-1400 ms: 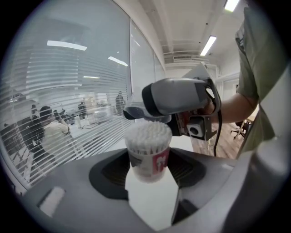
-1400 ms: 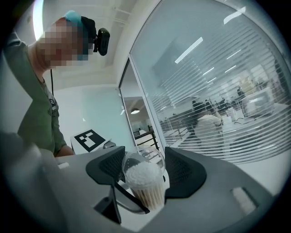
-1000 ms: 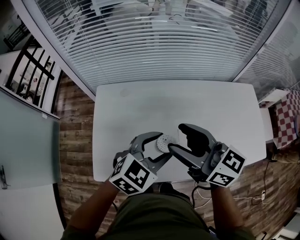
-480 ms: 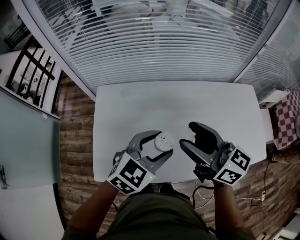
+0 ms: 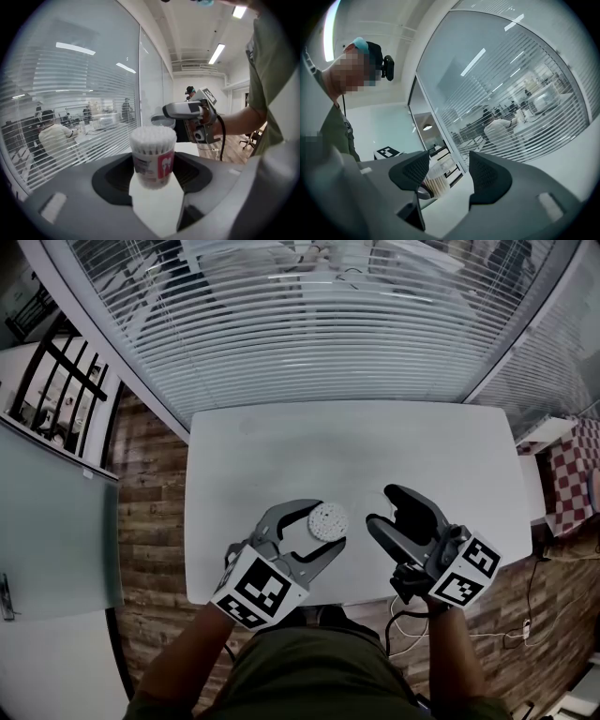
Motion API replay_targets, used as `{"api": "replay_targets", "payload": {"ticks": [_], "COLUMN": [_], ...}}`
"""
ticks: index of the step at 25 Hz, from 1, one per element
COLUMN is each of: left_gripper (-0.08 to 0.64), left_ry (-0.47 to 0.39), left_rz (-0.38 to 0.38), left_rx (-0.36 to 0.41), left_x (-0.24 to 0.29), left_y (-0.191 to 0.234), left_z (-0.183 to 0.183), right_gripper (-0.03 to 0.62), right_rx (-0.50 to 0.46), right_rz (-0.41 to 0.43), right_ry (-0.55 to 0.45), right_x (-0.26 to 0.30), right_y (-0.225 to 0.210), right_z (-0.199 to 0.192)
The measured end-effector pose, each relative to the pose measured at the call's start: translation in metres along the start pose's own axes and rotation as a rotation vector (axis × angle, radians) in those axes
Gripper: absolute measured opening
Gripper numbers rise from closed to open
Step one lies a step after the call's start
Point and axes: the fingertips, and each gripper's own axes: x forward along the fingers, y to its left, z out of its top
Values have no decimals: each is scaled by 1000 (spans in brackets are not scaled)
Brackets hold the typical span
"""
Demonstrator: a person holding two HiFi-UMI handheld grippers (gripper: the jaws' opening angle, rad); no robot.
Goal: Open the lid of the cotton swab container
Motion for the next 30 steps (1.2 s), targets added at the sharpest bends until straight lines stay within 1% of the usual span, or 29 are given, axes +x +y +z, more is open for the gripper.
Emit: {"api": "replay_targets", "payload": {"ticks": [10,19,24,30], "left_gripper": [261,261,261,261], "left_ry": [-2,-2,10,18], "left_rz": [-5,-7,-9,-11], "left_rx": [0,5,9,11], "left_x": [-4,-10,-14,-20], "left_y": [-3,-4,-2,-2], "left_z": [-3,-6,-11,-19], "right_gripper": [276,276,275,275], "right_rx": [39,60,52,12], "right_rz": [-40,-46,-52,-53], "right_ry": [27,44,35,13], "right_x": [-3,0,2,-1], "right_y": [-9,-4,1,18], "right_z": [-21,-36,-31,-19]}}
